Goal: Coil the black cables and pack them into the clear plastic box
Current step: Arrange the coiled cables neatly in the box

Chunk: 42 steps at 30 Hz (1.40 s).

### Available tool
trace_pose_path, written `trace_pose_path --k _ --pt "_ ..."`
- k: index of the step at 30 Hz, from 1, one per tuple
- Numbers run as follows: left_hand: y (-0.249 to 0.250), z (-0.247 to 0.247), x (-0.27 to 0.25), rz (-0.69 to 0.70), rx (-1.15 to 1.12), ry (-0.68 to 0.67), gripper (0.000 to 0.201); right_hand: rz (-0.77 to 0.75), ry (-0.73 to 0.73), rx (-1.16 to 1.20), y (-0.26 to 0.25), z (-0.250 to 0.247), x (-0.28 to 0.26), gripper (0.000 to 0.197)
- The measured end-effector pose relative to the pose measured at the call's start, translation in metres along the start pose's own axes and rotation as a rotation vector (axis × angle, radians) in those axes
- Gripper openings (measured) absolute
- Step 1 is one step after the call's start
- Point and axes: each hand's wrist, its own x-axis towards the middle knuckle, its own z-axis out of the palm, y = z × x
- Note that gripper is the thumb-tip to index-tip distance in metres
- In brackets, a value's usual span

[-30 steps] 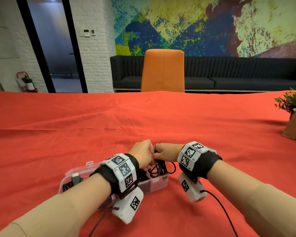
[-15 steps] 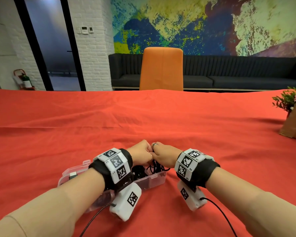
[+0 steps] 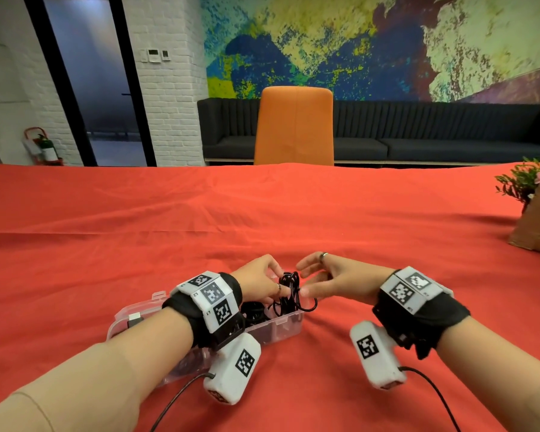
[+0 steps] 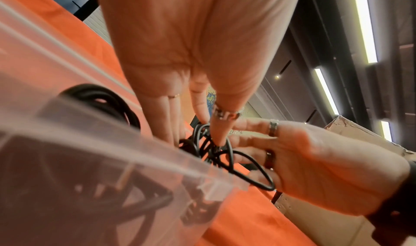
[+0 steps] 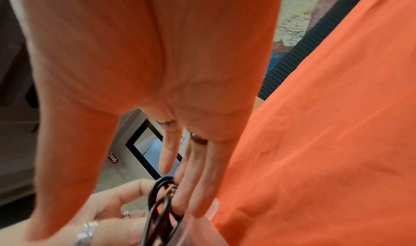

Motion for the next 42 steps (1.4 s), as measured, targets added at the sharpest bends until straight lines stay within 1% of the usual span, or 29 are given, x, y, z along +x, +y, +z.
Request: trace_pose_path --k 2,3,5,6,8,10,12,14,15,17,19,21,24,26,28,30,33,36,37,38,39,41,42 --pt "0.004 0.0 -0.001 0.012 -0.043 -0.023 0.031 -0.057 -0.034 0.007 0.005 -0.001 -0.007 0.045" --pt "0.006 -0.001 -0.002 0.015 -0.074 -0.055 0.034 -0.087 -0.028 -0.038 0.008 -0.001 -0.008 0.048" --pt "0.01 -0.003 -0.006 0.027 -0.085 -0.104 0.028 -0.158 0.011 -0.146 0.01 0.003 -0.009 0.05" --pt "0.009 -0.004 -0.005 0.033 -0.057 -0.107 0.023 -0.19 0.038 -0.193 0.01 0.005 -0.01 0.05" --pt "0.007 -0.005 -0.003 0.053 0.052 -0.08 0.022 -0.245 0.104 -0.234 0.011 0.01 -0.009 0.049" --pt "0.004 -0.005 0.001 0.049 0.137 -0.022 0.021 -0.293 0.161 -0.221 0.014 0.013 -0.009 0.045" --pt "0.0 -0.005 0.006 0.033 0.117 -0.019 0.018 -0.315 0.216 -0.254 0.015 0.015 -0.01 0.04" --pt "-0.003 -0.007 0.01 0.025 0.072 -0.066 0.008 -0.326 0.27 -0.302 0.014 0.018 -0.009 0.035" --pt "-0.003 -0.008 0.012 0.016 0.068 -0.098 0.006 -0.329 0.29 -0.317 0.013 0.02 -0.009 0.032" --pt "-0.003 -0.012 0.015 -0.02 0.086 -0.148 0.016 -0.337 0.327 -0.355 0.011 0.022 -0.006 0.023" --pt "-0.002 -0.016 0.019 -0.056 0.136 -0.18 0.017 -0.356 0.351 -0.403 0.009 0.024 -0.003 0.016" --pt "0.0 -0.019 0.02 -0.077 0.198 -0.194 0.016 -0.377 0.34 -0.442 0.006 0.027 -0.002 0.014" --pt "0.003 -0.02 0.021 -0.08 0.261 -0.19 0.015 -0.368 0.287 -0.478 0.002 0.031 0.001 0.012" --pt "0.005 -0.019 0.02 -0.074 0.289 -0.194 0.016 -0.332 0.259 -0.511 0.0 0.031 0.005 0.013" --pt "0.007 -0.018 0.019 -0.079 0.31 -0.187 0.021 -0.29 0.208 -0.57 0.0 0.034 0.01 0.013" --pt "0.009 -0.016 0.016 -0.085 0.313 -0.195 0.024 -0.261 0.163 -0.641 0.001 0.04 0.014 0.009" --pt "0.012 -0.016 0.012 -0.096 0.309 -0.208 0.023 -0.219 0.149 -0.703 0.0 0.045 0.019 0.006" --pt "0.014 -0.017 0.009 -0.109 0.263 -0.223 0.029 -0.198 0.074 -0.793 -0.004 0.043 0.017 0.01" --pt "0.014 -0.017 0.008 -0.11 0.25 -0.227 0.031 -0.2 0.065 -0.779 -0.005 0.04 0.016 0.011" --pt "0.013 -0.016 0.008 -0.11 0.237 -0.218 0.031 -0.204 0.084 -0.719 -0.005 0.036 0.015 0.01" --pt "0.013 -0.015 0.008 -0.111 0.222 -0.204 0.03 -0.215 0.136 -0.635 -0.004 0.033 0.015 0.009" --pt "0.011 -0.013 0.01 -0.119 0.199 -0.169 0.025 -0.228 0.284 -0.506 0.001 0.029 0.018 0.01" --pt "0.011 -0.012 0.011 -0.122 0.201 -0.15 0.023 -0.225 0.328 -0.496 0.004 0.029 0.02 0.01"
